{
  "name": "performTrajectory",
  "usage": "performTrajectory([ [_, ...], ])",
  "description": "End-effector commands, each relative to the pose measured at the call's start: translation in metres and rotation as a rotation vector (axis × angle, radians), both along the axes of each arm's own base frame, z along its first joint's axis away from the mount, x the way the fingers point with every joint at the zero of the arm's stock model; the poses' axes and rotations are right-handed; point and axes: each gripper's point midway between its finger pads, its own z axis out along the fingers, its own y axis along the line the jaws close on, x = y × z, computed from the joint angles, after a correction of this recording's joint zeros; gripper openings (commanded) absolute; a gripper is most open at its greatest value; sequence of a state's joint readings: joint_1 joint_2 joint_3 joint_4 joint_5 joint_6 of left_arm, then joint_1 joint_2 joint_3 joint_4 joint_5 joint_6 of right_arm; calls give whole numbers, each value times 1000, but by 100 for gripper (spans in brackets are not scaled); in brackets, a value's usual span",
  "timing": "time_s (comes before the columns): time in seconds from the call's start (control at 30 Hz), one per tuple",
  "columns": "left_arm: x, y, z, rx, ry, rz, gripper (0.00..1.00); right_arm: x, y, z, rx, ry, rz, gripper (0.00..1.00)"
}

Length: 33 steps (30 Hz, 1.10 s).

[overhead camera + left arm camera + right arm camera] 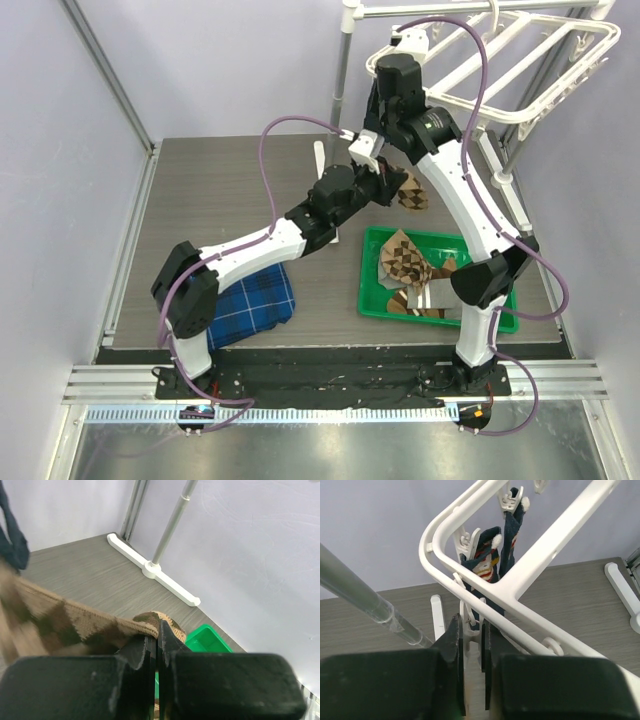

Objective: Remove the socks clipped to the hanger

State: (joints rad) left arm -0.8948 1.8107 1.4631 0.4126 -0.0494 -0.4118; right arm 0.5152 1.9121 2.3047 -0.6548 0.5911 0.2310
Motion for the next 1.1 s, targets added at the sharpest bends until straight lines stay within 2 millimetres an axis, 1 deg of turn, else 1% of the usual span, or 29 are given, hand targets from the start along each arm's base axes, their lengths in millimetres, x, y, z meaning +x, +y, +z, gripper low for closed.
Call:
performTrajectory([
  [0.0,-8,-1,29,-55,-57,-6,0,-2,-7,35,29,-95,-31,1],
  [0.17,-10,0,23,-52,-41,-9,0,-5,-9,38,34,-100,-25,1],
  [0.27,-17,0,17,-57,-25,-20,0,-7,-5,40,50,-103,1,1],
  [0.3,-23,-2,10,-60,-7,-35,0,-10,-5,45,59,-112,8,1],
  [0.33,-28,-4,9,-61,-3,-50,0,-11,-2,45,73,-112,27,1],
  [0.37,-39,-10,-1,-45,12,-75,0,-12,0,46,79,-113,39,1],
  [0.43,-52,-15,-11,-26,21,-91,0,-16,0,52,98,-127,46,1],
  [0.47,-65,-20,-23,-8,35,-112,0,-17,1,51,98,-124,54,1],
  [0.53,-77,-25,-36,0,59,-129,0,-19,-2,52,98,-125,49,1],
  [0.57,-88,-30,-48,12,74,-149,0,-20,-2,52,100,-124,58,1],
  [0.6,-94,-33,-54,13,86,-161,0,-22,-2,55,107,-131,63,1],
  [0.63,-100,-37,-60,10,105,-174,0,-23,-2,53,107,-126,68,1],
  [0.67,-111,-45,-71,18,119,-196,0,-24,0,54,113,-126,78,1],
  [0.73,-119,-52,-85,24,149,-212,0,-27,0,56,121,-128,90,1],
  [0.77,-125,-59,-100,37,169,-223,0,-28,1,56,121,-127,99,1],
  [0.87,-129,-66,-132,62,213,-213,0,-32,0,60,127,-133,105,1],
  [0.9,-128,-69,-153,92,236,-209,0,-33,2,59,131,-131,115,1],
  [0.97,-128,-74,-174,105,273,-206,0,-34,2,60,133,-131,123,1],
  [1.0,-127,-77,-195,134,294,-203,0,-35,3,60,133,-129,129,1],
  [1.07,-126,-81,-205,148,315,-203,2,-35,3,58,132,-125,132,1],
])
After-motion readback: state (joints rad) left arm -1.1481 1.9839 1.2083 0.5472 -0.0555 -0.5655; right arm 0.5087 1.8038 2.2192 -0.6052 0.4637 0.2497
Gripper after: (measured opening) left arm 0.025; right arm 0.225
